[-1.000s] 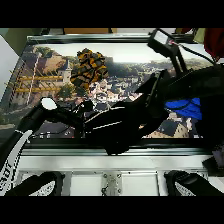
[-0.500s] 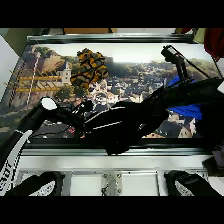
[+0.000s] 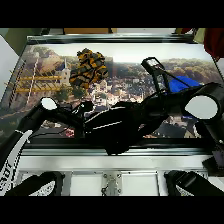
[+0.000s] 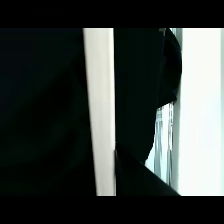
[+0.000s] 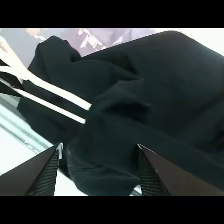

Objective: Fold the clothes and pants, and hang the long-sleeved shirts on hangers.

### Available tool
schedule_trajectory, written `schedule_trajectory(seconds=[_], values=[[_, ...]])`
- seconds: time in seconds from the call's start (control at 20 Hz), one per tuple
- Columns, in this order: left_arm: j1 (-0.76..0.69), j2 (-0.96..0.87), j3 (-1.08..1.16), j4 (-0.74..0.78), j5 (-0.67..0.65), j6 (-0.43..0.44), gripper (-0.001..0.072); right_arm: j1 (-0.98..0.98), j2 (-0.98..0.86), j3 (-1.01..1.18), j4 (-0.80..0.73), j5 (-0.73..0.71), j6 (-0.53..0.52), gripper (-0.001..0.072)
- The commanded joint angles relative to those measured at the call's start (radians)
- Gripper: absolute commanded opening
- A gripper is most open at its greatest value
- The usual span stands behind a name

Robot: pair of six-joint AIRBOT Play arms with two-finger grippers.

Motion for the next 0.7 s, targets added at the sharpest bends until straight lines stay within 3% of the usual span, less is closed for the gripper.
schedule_trajectory(seconds=[0.0,0.4,0.6,0.65], values=[[0.001,0.000,0.000,0.000,0.000,0.000,0.0019,0.030,-0.013,-0.001,0.013,-0.005,0.040,0.0509],[0.001,-0.001,0.000,0.000,0.000,0.000,0.0020,0.030,-0.031,-0.001,0.015,0.042,0.044,0.0505],[0.001,0.000,0.000,0.000,0.000,0.000,0.0019,0.030,-0.072,-0.001,-0.007,0.086,0.113,0.0502],[0.001,-0.001,0.000,0.000,0.000,0.000,0.0020,0.031,-0.081,-0.001,-0.006,0.087,0.119,0.0388]])
